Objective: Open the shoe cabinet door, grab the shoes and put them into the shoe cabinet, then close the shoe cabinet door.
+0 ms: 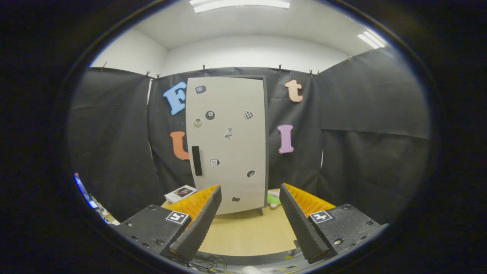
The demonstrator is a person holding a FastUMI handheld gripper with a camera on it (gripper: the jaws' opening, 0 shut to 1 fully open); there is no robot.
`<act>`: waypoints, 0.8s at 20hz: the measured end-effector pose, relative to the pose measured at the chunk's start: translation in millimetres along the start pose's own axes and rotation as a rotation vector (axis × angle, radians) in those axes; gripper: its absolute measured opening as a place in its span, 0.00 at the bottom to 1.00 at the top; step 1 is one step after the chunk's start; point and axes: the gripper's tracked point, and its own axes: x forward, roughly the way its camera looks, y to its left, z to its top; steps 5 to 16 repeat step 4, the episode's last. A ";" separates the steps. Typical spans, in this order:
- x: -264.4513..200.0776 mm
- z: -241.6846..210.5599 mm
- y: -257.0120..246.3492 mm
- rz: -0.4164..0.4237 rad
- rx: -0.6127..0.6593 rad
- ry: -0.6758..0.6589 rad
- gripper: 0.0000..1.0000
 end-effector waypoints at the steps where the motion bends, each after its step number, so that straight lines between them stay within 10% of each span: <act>1: -0.5 -1.3 -1.2 -0.001 -0.002 0.002 1.00; 16: -0.2 -3.2 -5.6 -0.009 -0.003 0.007 1.00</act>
